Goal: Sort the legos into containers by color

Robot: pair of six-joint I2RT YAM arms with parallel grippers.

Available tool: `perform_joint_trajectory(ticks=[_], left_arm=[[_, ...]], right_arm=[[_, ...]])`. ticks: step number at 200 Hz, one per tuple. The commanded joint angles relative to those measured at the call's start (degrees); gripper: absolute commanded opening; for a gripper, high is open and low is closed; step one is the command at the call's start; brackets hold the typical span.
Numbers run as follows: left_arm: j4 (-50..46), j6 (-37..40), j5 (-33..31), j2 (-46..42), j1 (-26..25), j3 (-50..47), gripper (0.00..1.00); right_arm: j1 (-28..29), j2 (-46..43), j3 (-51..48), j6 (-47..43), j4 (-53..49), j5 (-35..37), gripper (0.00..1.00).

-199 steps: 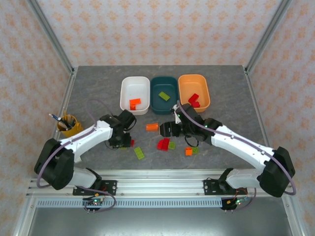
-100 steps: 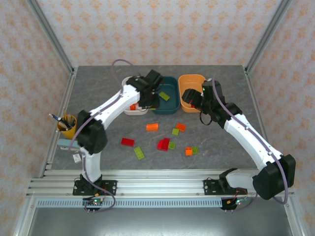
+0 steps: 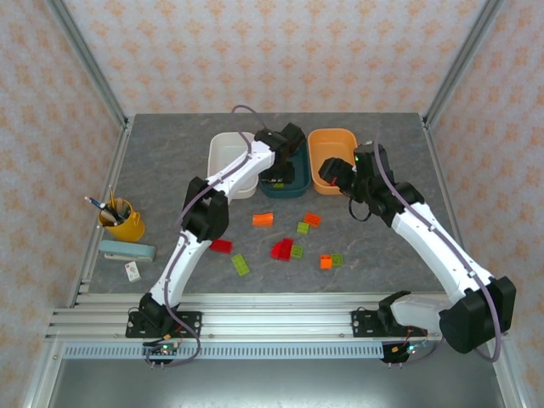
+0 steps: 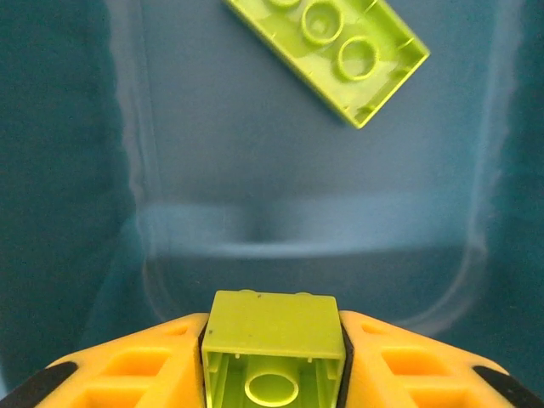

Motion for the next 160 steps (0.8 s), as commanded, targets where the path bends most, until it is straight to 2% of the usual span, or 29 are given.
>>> perform_joint_trajectory(ticks=[1,39,64,81,120,160], left_arm=[[-2.25,0.5,-0.34,-0.97,-0.1,2.31,0.47],[-1.1,0.21,0.23,-4.92,-0.22,2.55,0.62],[-1.34,-0.85,-0.18,-9.09,-0.19,2.07,0.67],[0.35,-1.72,-0.61,-14.25,-0.23,-1.65,0.69],[6.67,-4.25,-1.2,-30.23,-0.14,-20.78,0.75],[12.18,-8.2,1.4,-43.05,-0.16,-43.81,0.8]], right_arm=[[-0.08,-2.33,-1.17,-0.44,-5.05,1.45,0.79],[-0.1,-2.92,-0.85,-3.69,-9.13,2.43,0.79],[-0.1,-2.47,0.66,-7.01,-11.44,2.86,0.78],[-0.13,-1.98,1.75,-8.65,-13.44,3.34,0.78],[1.84,-2.0,2.11,-11.12,-14.26,3.48,0.77],[10.59,-0.87,0.76,-11.85,-12.3,4.54,0.77]])
